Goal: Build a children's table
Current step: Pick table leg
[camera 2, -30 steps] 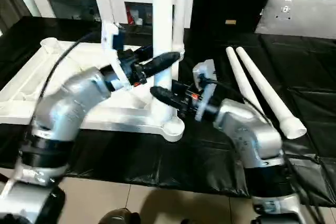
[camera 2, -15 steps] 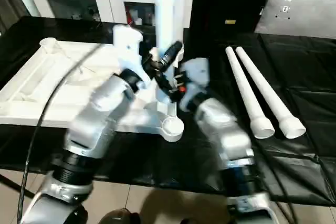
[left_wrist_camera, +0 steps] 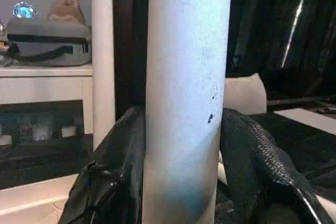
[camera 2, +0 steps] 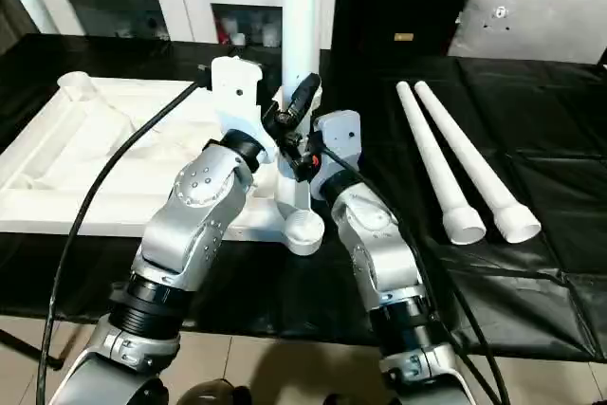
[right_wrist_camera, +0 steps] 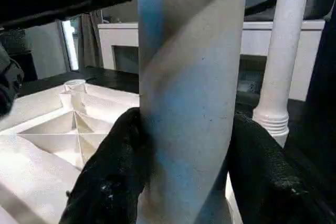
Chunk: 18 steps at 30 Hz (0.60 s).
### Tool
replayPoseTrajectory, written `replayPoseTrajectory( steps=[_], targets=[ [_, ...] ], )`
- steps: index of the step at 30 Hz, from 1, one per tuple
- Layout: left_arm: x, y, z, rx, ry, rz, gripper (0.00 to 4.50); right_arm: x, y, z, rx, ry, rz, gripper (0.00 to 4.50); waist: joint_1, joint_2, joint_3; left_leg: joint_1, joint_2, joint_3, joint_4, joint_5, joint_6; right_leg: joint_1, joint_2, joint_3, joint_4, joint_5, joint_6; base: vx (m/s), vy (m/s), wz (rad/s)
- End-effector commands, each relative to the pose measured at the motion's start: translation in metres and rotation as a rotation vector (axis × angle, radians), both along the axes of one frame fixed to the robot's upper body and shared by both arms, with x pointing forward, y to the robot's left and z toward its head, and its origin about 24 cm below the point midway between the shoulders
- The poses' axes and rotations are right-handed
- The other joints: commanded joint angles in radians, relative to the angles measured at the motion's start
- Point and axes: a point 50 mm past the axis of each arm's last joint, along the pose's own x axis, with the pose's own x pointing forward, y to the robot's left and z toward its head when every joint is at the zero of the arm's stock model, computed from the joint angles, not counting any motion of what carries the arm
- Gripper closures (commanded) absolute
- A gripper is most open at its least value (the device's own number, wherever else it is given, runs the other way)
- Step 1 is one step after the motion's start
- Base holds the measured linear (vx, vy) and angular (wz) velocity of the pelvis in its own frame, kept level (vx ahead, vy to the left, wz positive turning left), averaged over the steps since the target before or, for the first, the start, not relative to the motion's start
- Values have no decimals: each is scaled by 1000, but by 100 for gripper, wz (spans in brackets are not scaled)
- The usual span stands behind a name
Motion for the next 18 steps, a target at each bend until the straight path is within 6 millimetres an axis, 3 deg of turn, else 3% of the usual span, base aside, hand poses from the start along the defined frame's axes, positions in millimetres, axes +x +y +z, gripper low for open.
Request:
replayPoseTrajectory(
  steps=[1,9,10,11,18],
  targets=[
    [-1,-4,-4,-8,19,-20,264,4,-1,7,9,-30,-20,262,-3,-5,-79,19,111,-56,-78,-237,27,45,-131,81,-79,-315,-102,0,0,0],
    [1,-2,-5,-29,27,-7,264,5,-2,7,-39,-66,-41,262,-6,-5,-78,19,110,-56,-78,-243,27,46,-131,80,-80,-324,-104,0,0,0],
    [2,-1,-5,-32,28,1,264,5,-2,9,-47,-85,-26,206,-8,-6,-78,18,110,-56,-78,-242,27,46,-131,80,-80,-320,-106,0,0,0],
    [4,2,-4,-35,27,18,264,4,0,10,-42,-90,7,192,-9,-4,-77,18,109,-56,-77,-245,29,47,-131,80,-80,-320,-107,0,0,0],
    [14,19,1,-42,19,79,265,-2,-1,13,-28,-114,116,139,-10,-5,-78,19,110,-57,-77,-243,47,48,-129,79,-78,-311,-106,0,0,0]
  ],
)
